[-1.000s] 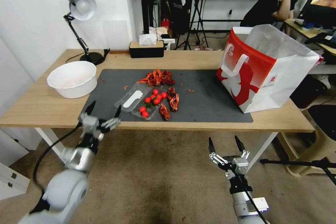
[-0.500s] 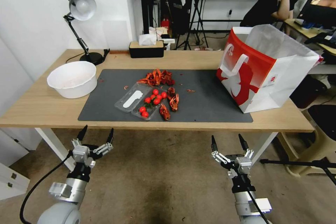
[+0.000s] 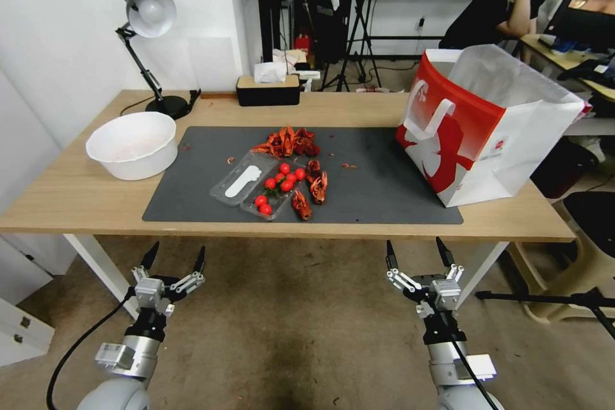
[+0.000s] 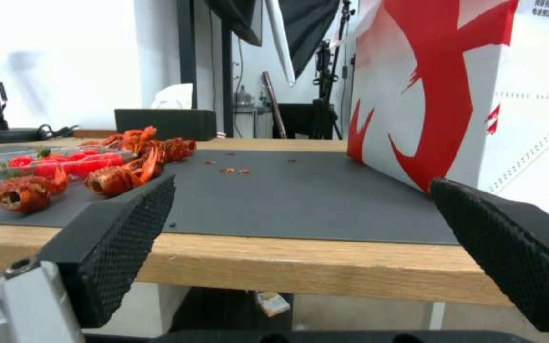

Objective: Pick up the trash from the table and place it into the takeout bag.

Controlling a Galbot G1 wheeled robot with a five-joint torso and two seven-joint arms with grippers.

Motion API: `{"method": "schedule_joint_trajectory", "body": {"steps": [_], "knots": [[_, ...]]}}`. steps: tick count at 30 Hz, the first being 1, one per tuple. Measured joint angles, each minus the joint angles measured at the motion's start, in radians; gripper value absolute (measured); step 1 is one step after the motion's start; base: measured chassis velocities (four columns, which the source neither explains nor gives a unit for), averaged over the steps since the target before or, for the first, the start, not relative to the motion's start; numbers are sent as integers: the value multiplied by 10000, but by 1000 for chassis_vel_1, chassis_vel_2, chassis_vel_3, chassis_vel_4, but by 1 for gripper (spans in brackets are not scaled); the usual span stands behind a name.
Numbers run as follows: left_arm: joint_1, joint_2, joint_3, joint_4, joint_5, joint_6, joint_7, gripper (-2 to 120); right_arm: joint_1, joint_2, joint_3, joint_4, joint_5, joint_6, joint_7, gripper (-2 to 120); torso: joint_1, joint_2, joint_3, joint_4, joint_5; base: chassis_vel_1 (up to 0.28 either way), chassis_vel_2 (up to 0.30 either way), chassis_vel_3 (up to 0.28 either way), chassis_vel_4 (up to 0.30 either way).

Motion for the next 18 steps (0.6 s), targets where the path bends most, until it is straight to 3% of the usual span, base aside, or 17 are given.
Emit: {"method": "schedule_joint_trajectory", "body": {"steps": [18], "knots": [[-16,12,7,-15,-14,28,-5,100,-1,3,-6,-16,1,8,-3,100,1,0,0,0,0,0,0,0,0]]}}
